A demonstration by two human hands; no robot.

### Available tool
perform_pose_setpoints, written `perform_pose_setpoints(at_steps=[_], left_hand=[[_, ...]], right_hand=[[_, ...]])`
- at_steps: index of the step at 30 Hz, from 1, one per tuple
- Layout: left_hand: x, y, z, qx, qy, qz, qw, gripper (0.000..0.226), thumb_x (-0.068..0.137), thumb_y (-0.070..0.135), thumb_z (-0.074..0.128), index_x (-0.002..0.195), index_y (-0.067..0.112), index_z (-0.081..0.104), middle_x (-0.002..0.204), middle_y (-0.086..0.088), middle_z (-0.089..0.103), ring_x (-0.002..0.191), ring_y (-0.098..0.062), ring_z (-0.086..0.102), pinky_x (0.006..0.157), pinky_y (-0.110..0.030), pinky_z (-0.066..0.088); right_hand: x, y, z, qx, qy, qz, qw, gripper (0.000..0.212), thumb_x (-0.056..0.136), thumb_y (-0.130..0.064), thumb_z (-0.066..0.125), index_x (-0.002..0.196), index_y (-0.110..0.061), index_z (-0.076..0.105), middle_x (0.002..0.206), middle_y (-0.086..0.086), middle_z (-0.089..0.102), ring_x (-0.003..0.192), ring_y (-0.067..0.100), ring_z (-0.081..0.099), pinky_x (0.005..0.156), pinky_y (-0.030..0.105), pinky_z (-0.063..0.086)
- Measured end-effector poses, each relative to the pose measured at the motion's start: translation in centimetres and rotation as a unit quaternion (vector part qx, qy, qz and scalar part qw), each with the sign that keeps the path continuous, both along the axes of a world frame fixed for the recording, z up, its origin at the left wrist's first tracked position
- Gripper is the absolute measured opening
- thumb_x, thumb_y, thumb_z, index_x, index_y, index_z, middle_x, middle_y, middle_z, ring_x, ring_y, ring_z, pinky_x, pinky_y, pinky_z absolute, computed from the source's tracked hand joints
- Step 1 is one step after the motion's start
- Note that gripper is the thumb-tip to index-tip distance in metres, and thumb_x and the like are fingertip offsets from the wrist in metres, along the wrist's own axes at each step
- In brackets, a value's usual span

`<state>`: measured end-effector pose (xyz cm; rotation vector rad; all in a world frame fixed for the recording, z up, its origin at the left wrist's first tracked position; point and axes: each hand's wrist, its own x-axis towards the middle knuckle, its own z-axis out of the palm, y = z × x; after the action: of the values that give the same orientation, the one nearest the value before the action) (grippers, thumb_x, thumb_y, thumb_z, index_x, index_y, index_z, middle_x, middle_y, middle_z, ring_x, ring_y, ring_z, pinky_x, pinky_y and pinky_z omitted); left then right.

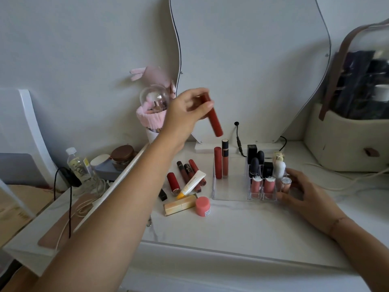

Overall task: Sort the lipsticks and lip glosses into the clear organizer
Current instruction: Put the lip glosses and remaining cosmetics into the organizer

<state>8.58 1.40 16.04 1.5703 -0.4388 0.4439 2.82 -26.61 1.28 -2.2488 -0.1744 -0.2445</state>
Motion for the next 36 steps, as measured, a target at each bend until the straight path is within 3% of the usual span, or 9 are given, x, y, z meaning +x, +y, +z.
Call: perform_pose_setpoints(at_steps=[3,7,12,18,20,22,26,31,36], left_hand=[[0.3,-3.0,0.0,0.065,-0.005,-0.015,0.998,0.029,0.080,0.003,0.068,0.106,0.014,0.062,0.105,-0.016,0.067,0.100,-0.026,0.065,0.091,-0.035,0.053],[1.3,-4.6,-2.0,0.131,0.033,-0.005,0.991,0.029,0.078,0.006,0.071,0.104,0.015,0.064,0.104,-0.009,0.069,0.097,-0.021,0.066,0.095,-0.036,0.050],[2.1,-4.4,-4.9,0.189,0.080,0.006,0.979,0.027,0.074,0.014,0.076,0.098,0.022,0.066,0.096,0.004,0.071,0.088,-0.006,0.066,0.090,-0.025,0.051],[2.6,-3.4,-7.2,0.230,0.105,0.012,0.967,0.026,0.069,0.020,0.080,0.084,0.034,0.065,0.091,0.017,0.068,0.091,0.003,0.062,0.079,-0.012,0.044],[2.8,-3.2,-7.7,0.239,0.102,0.017,0.965,0.026,0.066,0.022,0.082,0.082,0.036,0.066,0.090,0.013,0.069,0.085,-0.001,0.064,0.075,-0.015,0.047],[3.0,-3.1,-8.2,0.255,0.102,0.023,0.961,0.028,0.064,0.026,0.082,0.081,0.040,0.066,0.093,0.009,0.070,0.089,-0.009,0.064,0.081,-0.026,0.052],[3.1,-3.1,-8.7,0.265,0.104,0.022,0.958,0.031,0.063,0.026,0.083,0.083,0.042,0.065,0.095,0.011,0.068,0.096,-0.014,0.064,0.090,-0.036,0.051],[3.1,-3.1,-9.0,0.262,0.099,0.024,0.960,0.036,0.062,0.029,0.083,0.089,0.043,0.064,0.091,0.020,0.063,0.087,-0.004,0.061,0.079,-0.024,0.047],[2.9,-2.8,-8.8,0.260,0.094,0.022,0.961,0.046,0.063,0.030,0.084,0.103,0.038,0.063,0.096,0.017,0.060,0.089,-0.003,0.057,0.078,-0.019,0.044]], right_hand=[[-0.1,0.1,0.1,-0.001,-0.006,-0.002,1.000,0.071,0.073,-0.026,0.075,0.135,-0.020,0.042,0.110,-0.004,0.058,0.103,0.011,0.053,0.085,0.023,0.036],[-0.1,0.1,0.1,-0.004,-0.008,-0.005,1.000,0.071,0.074,-0.026,0.075,0.135,-0.020,0.041,0.108,-0.005,0.058,0.100,0.009,0.053,0.082,0.021,0.034],[0.0,0.0,0.0,0.001,-0.006,-0.005,1.000,0.072,0.074,-0.028,0.075,0.136,-0.022,0.040,0.106,-0.008,0.057,0.100,0.007,0.052,0.082,0.020,0.034],[0.1,-0.1,-0.2,-0.001,-0.004,0.001,1.000,0.072,0.074,-0.030,0.074,0.136,-0.022,0.039,0.109,-0.008,0.056,0.103,0.008,0.052,0.085,0.021,0.034],[0.2,-0.1,-0.2,-0.005,-0.006,0.000,1.000,0.073,0.074,-0.030,0.074,0.137,-0.022,0.039,0.109,-0.007,0.056,0.103,0.008,0.051,0.085,0.021,0.034],[0.2,-0.1,-0.3,-0.007,-0.008,-0.002,1.000,0.073,0.074,-0.030,0.074,0.137,-0.022,0.039,0.110,-0.007,0.056,0.103,0.008,0.051,0.085,0.021,0.035],[0.2,-0.1,-0.3,-0.004,-0.006,0.001,1.000,0.073,0.074,-0.030,0.074,0.137,-0.021,0.039,0.114,-0.005,0.059,0.105,0.010,0.053,0.086,0.022,0.036],[0.2,-0.1,-0.3,-0.009,-0.004,-0.004,1.000,0.073,0.073,-0.031,0.074,0.137,-0.021,0.039,0.112,-0.005,0.058,0.104,0.010,0.053,0.085,0.022,0.035],[0.1,0.0,-0.1,-0.005,-0.004,-0.001,1.000,0.072,0.074,-0.030,0.074,0.136,-0.022,0.039,0.111,-0.006,0.058,0.102,0.010,0.054,0.084,0.022,0.036]])
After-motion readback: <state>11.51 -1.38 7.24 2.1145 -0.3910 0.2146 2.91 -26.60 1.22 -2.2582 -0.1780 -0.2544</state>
